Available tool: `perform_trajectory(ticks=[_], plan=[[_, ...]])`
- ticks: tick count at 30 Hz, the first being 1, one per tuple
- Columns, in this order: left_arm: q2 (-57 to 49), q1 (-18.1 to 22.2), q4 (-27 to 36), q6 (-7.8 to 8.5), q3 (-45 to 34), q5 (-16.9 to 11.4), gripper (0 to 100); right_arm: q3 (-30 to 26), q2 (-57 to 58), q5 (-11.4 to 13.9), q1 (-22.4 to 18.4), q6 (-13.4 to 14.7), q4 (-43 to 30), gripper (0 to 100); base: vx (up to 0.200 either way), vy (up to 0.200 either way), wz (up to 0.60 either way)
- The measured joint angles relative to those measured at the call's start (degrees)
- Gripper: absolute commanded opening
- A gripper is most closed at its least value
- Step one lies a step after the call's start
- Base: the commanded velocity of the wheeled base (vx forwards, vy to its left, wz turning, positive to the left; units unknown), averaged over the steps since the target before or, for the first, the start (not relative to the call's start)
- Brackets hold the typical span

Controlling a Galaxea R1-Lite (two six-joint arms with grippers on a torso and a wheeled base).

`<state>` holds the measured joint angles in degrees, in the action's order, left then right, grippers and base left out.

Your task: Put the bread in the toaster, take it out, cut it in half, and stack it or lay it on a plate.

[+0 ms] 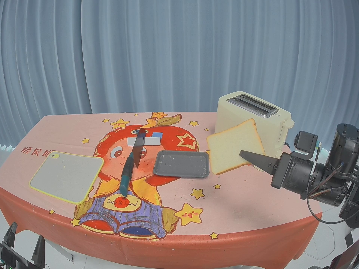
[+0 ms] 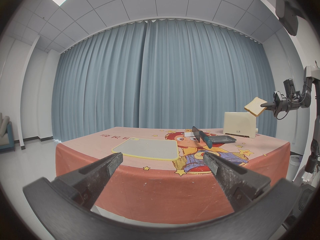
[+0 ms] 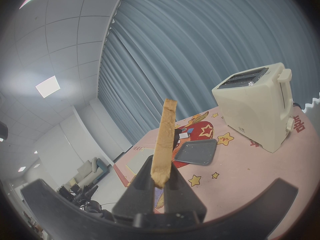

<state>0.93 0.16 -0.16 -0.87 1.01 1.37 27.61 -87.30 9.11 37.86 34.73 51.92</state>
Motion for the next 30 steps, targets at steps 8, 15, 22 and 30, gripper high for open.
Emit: perform_trajectory(ticks=[8, 15, 22, 30], plan=[[0.0, 0.0, 0.0, 0.0, 0.0, 0.0, 100, -0.8, -0.02, 0.06, 0.0, -1.45, 1.78, 0, 0.0, 0.0, 0.0], [0.0, 0.02, 0.0, 0.02, 0.0, 0.0, 100, -2.5, -0.46, 0.04, 0.0, -1.95, 10.7, 0, 0.0, 0.0, 0.0], [0.0, 0.0, 0.0, 0.0, 0.0, 0.02, 100, -2.93, -1.6, -0.07, -0.35, -2.06, 12.04, 0, 0.0, 0.0, 0.0], [0.0, 0.0, 0.0, 0.0, 0.0, 0.0, 100, -3.06, -2.01, 0.06, -0.71, -2.27, 12.11, 0, 0.0, 0.0, 0.0]])
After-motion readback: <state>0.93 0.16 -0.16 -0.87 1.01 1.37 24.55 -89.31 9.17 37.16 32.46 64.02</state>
